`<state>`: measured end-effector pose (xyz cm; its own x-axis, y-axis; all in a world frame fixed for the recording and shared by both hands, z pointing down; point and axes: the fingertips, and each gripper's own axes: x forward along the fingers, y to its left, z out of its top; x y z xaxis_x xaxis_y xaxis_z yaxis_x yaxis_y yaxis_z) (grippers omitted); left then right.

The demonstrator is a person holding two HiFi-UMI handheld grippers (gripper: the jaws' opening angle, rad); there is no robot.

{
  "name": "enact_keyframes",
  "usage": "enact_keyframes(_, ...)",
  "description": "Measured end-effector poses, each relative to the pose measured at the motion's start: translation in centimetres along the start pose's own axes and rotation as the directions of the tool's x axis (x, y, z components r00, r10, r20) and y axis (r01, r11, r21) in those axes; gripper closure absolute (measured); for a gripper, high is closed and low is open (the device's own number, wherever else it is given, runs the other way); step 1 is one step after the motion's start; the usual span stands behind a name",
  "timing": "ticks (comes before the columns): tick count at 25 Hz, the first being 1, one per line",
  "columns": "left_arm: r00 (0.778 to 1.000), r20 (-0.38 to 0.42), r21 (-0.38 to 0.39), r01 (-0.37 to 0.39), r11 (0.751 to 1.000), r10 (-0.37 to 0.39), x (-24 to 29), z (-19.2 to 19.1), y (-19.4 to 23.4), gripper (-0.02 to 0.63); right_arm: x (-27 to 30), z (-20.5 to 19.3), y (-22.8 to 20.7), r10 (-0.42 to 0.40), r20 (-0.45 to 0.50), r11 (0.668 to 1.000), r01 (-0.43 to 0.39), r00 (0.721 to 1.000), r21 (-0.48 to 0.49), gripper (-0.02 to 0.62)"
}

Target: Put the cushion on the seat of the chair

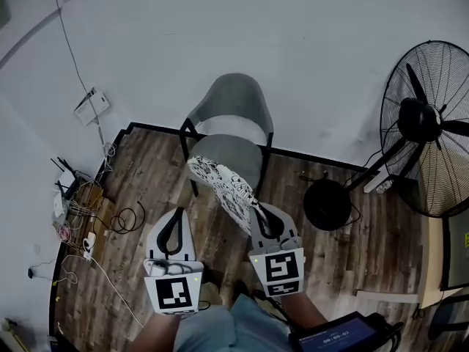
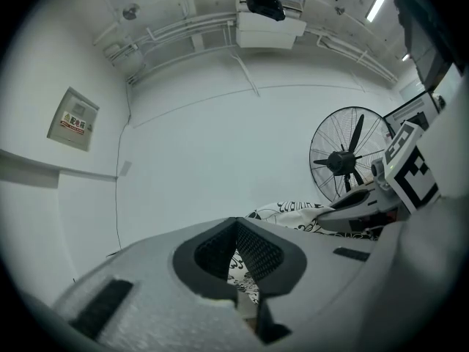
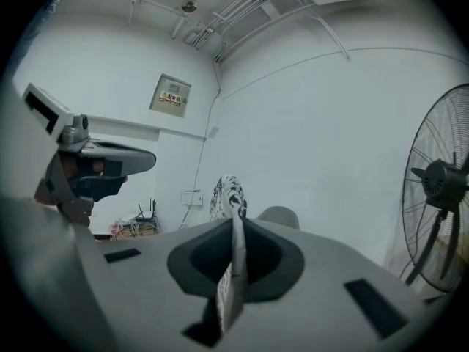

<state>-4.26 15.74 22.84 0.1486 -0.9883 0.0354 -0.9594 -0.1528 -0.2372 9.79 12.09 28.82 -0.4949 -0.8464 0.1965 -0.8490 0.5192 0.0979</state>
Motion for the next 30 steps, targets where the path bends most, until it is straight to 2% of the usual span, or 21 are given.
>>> enact_keyframes(6,1.000,0.004,-0.006,0.002,1.000,-0.002,4.0,-0.8,1.7,0.597,4.0,0.0,-1.0,-0.003,-0.015,1.000,0.003,1.000,-0.004,0.580)
enact_keyframes(11,0.999,-0.018,-0.033,0.028,0.999,-0.029,7.9,-3.3,3.8,0.597,8.2,-0.9,-1.4,-0.022,-0.051,1.000,0.022,0.998,0.004,0.580)
enact_keyframes(19,0.994,-0.050,-0.067,0.090,0.994,-0.094,17.8,-7.3,9.6,0.597,17.5,-1.7,-2.2,-0.093,-0.126,0.995,0.098,0.988,0.033,0.580)
enact_keyframes(23,0.991,-0.048,-0.075,0.125,0.989,-0.128,22.3,-7.9,13.2,0.597,22.5,-0.8,-2.0,-0.133,-0.154,0.989,0.140,0.979,0.040,0.580)
enact_keyframes(30,0.984,0.024,-0.061,0.179,0.982,-0.178,28.2,-6.6,18.2,0.597,28.8,3.3,-2.8,-0.230,-0.107,0.971,0.236,0.967,0.039,0.580)
